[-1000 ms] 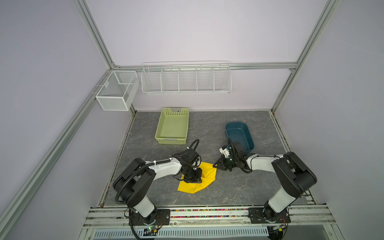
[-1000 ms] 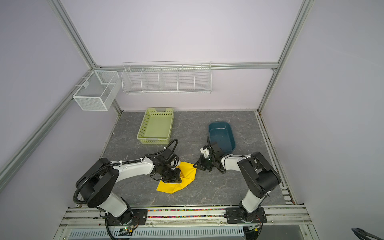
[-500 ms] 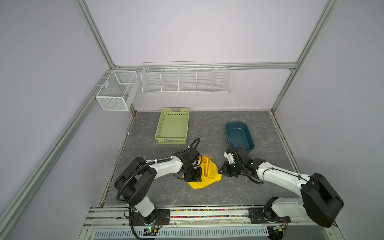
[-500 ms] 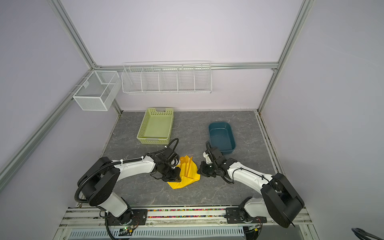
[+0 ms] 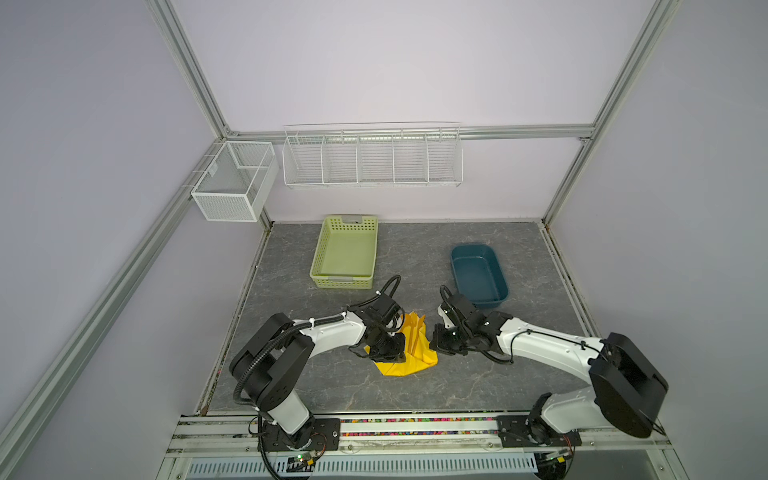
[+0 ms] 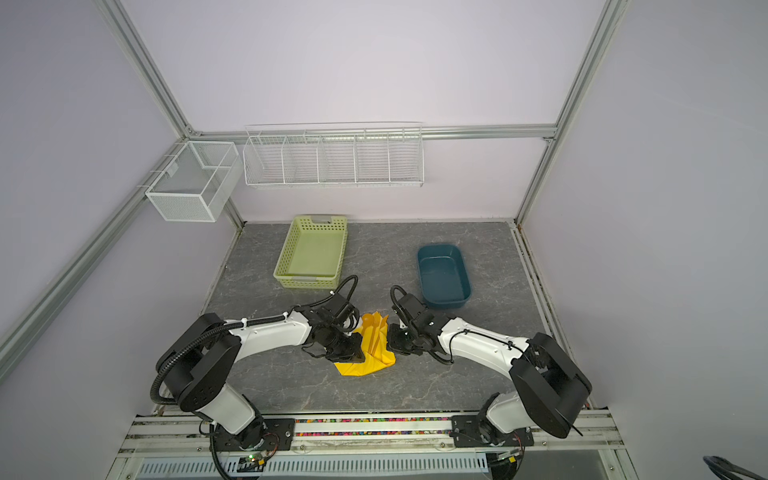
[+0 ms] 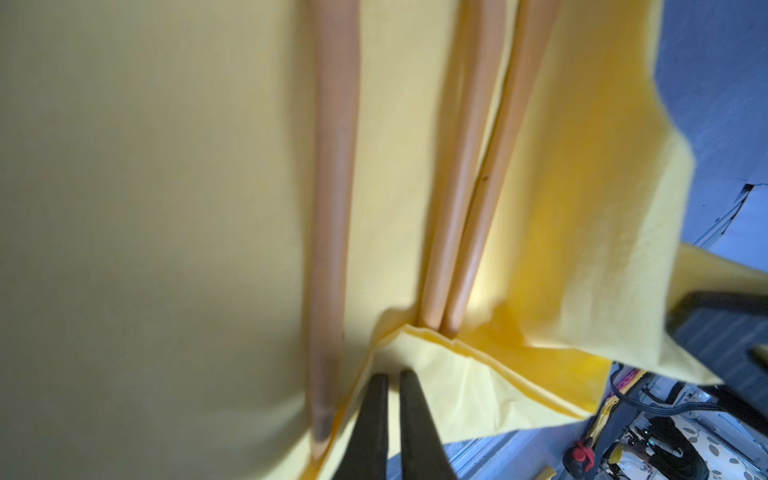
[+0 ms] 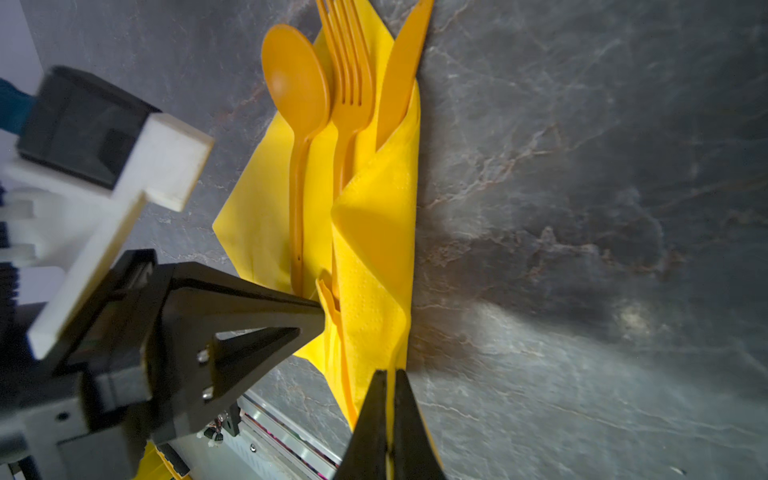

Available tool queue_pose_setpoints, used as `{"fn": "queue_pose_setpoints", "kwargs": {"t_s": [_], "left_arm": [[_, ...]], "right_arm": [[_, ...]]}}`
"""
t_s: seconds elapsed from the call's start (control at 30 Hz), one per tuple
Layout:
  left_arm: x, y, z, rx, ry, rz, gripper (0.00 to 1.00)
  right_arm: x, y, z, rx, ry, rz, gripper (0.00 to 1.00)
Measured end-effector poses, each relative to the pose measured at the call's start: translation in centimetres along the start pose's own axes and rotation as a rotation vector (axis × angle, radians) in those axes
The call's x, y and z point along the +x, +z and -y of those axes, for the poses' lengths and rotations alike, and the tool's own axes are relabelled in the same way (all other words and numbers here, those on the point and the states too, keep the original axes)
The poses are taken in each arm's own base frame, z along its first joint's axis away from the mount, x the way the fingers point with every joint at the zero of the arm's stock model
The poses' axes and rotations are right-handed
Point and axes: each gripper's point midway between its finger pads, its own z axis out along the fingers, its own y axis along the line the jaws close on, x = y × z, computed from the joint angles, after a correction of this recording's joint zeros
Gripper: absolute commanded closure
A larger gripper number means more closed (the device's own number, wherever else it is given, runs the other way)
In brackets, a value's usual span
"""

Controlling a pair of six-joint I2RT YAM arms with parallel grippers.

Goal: Place the utensils on the paper napkin and roll it up

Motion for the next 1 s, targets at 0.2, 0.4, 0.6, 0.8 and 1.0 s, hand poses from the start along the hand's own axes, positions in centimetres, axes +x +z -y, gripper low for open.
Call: {"fn": "queue_pose_setpoints", "kwargs": {"t_s": [0.2, 0.4, 0.6, 0.8, 1.0], "left_arm": [[0.0, -0.1, 0.3, 0.014, 0.005, -0.001, 0.84], [-0.1, -0.6, 1.6, 0.041, 0.035, 0.010, 0.82], [1.0, -0.5, 4.3, 0.082, 0.112, -0.013, 0.82], [1.9, 0.6, 4.9, 0.090, 0.137, -0.050, 0.83], [0.4, -1.0, 4.8, 0.037, 0.136, 0.016, 0.80]], "right_arm": [[0.1, 0.4, -0.4, 0.026, 0.018, 0.000, 0.82], [0.7, 0.3, 1.6, 0.098, 0.049, 0.004, 0.85], [1.1, -0.2, 3.5, 0.167, 0.077, 0.019, 0.89], [1.4, -0.2, 4.7, 0.201, 0.094, 0.022, 0.91], [1.7, -0.1, 5.3, 0.213, 0.101, 0.015, 0.91]]}}
